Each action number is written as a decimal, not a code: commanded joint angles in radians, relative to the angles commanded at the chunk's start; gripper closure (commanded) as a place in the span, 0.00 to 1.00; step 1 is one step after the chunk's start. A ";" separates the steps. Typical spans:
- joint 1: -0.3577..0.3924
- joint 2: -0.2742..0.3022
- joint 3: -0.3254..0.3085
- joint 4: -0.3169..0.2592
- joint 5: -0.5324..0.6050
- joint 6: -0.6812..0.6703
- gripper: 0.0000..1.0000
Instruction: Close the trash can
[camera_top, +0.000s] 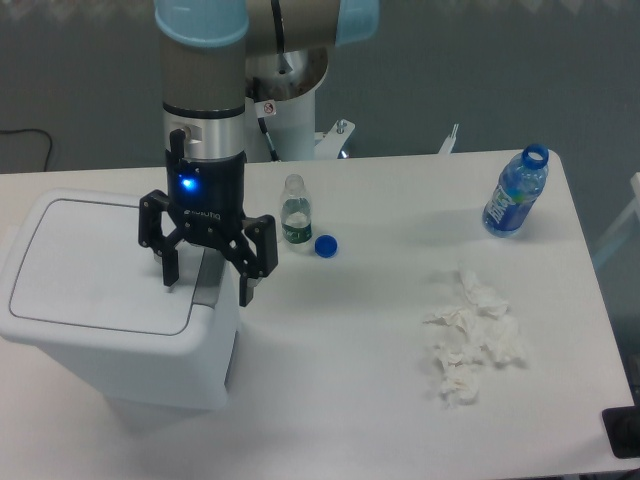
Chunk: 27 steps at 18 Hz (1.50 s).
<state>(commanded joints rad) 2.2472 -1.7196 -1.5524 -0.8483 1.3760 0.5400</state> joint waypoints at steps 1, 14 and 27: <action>0.003 0.005 0.003 0.000 0.000 0.000 0.00; 0.212 -0.015 -0.011 -0.009 0.064 0.124 0.00; 0.428 -0.020 -0.053 -0.018 0.176 0.702 0.00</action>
<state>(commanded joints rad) 2.6750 -1.7397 -1.6059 -0.8667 1.5524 1.2421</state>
